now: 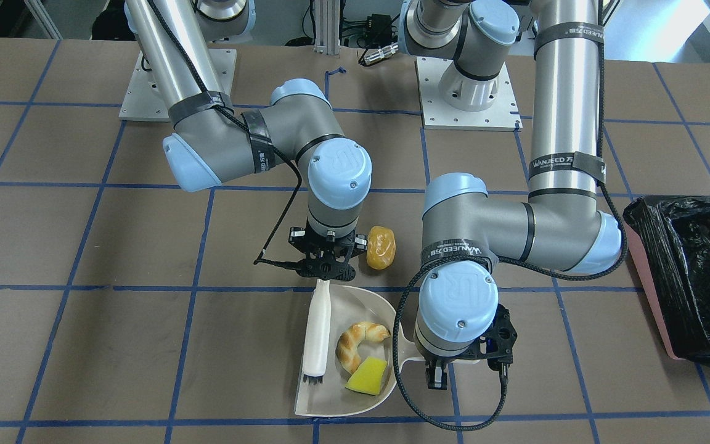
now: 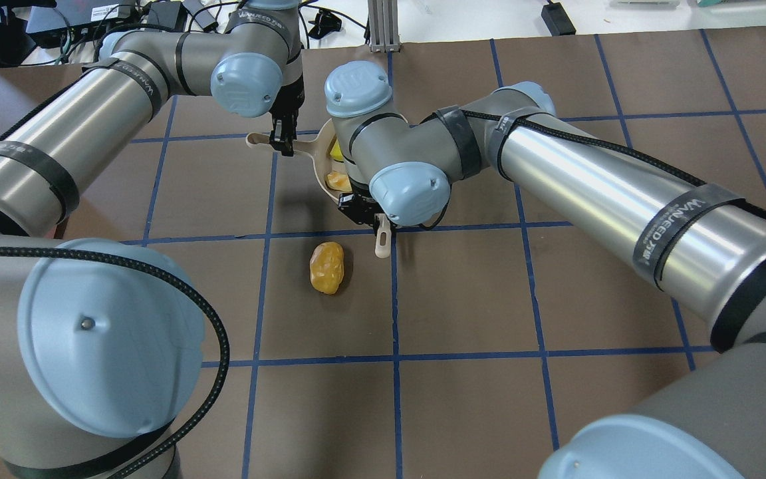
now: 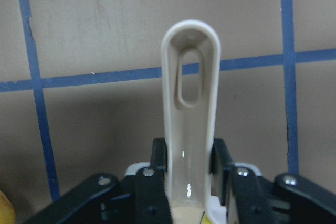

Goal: Sweep and dump trash into bin
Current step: 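Sweep the sponge and bread roll into the dustpan with the right-held brush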

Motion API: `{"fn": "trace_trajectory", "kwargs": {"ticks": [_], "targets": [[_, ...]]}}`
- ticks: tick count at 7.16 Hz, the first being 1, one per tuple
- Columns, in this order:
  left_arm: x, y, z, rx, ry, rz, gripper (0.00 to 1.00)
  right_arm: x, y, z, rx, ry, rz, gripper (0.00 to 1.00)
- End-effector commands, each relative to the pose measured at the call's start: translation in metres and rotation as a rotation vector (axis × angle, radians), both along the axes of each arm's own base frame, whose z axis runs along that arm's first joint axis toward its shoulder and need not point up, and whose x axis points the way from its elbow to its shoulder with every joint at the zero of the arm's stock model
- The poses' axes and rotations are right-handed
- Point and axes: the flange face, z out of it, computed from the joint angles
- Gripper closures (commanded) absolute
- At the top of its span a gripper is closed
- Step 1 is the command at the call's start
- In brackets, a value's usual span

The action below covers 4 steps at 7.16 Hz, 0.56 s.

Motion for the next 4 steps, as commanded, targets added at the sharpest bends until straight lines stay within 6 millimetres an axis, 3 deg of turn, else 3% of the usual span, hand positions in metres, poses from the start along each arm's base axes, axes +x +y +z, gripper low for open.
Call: {"fn": "trace_trajectory", "kwargs": {"ticks": [1,2,4], "targets": [[0.013,0.001,-0.017,-0.014,0.028,-0.009,1.00,-0.027,0.007,0.020,0.032,0.095,0.032,0.85],[0.017,0.003,-0.024,-0.020,0.031,-0.018,1.00,-0.042,0.005,0.028,0.048,0.119,0.054,0.85],[0.040,-0.005,-0.008,-0.043,0.032,0.008,1.00,-0.080,-0.001,0.023,0.083,0.105,0.056,0.86]]}}
